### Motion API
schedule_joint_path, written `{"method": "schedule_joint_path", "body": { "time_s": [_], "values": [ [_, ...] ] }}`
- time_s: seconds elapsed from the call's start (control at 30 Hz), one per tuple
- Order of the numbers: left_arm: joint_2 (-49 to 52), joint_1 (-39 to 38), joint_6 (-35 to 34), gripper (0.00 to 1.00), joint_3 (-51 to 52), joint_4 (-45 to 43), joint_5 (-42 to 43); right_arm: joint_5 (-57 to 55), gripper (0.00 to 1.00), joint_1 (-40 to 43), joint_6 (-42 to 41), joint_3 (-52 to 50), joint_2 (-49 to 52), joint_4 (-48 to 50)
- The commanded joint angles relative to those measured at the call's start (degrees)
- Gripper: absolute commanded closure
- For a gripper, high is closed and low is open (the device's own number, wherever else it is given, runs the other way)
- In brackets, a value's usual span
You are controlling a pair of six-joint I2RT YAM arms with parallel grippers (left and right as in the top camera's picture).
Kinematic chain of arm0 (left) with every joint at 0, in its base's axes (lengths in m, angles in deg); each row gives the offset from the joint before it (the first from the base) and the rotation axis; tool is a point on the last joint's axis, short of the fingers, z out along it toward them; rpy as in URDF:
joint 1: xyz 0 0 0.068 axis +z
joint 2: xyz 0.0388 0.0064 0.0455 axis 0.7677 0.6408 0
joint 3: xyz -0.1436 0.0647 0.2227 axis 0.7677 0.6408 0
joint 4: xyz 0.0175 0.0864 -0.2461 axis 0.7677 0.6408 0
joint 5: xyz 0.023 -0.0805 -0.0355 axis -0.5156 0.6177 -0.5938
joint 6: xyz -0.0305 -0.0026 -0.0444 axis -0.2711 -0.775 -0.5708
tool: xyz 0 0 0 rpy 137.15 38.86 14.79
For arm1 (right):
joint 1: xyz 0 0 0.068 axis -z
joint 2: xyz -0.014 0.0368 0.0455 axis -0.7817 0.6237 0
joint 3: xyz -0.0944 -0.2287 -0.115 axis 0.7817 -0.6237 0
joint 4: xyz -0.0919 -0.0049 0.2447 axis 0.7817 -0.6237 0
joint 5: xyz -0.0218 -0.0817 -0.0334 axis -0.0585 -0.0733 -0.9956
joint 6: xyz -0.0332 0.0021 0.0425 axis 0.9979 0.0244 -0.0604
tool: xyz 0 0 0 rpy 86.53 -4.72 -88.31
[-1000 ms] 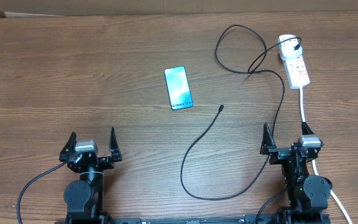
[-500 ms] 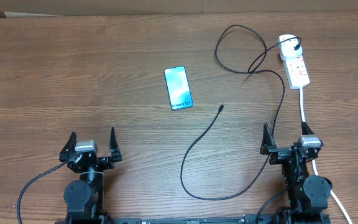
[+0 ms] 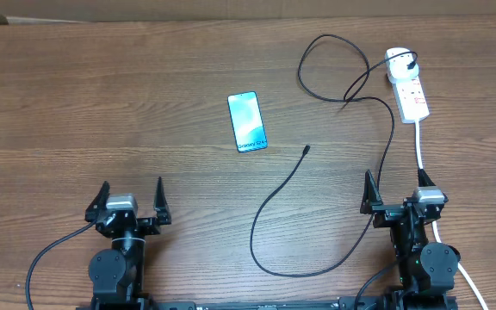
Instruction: Plug charger to phone and switch on socket
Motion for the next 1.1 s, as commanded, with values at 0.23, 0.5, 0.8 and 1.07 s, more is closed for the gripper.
{"method": "schedule_joint_path", "body": {
  "time_s": [0.23, 0.5, 0.8, 1.07],
  "values": [
    [-0.7, -0.3, -11.1, 0.00, 0.2, -0.3, 8.5, -0.5, 0.00, -0.3, 0.0, -0.6, -0.6, 0.3],
    [-0.7, -0.3, -28.5, 0.00, 0.2, -0.5, 9.8, -0.6, 0.00, -0.3, 0.0, -0.6, -0.6, 0.3],
    [-0.7, -0.3, -29.0, 0.00, 0.2, -0.5, 9.3, -0.5, 0.00, -0.3, 0.0, -0.6, -0.6, 0.3],
    [-0.7, -0.3, -25.9, 0.00, 0.2, -2.8, 8.7, -0.5, 0.00, -0.3, 0.0, -0.6, -0.6, 0.3]
  ]
}}
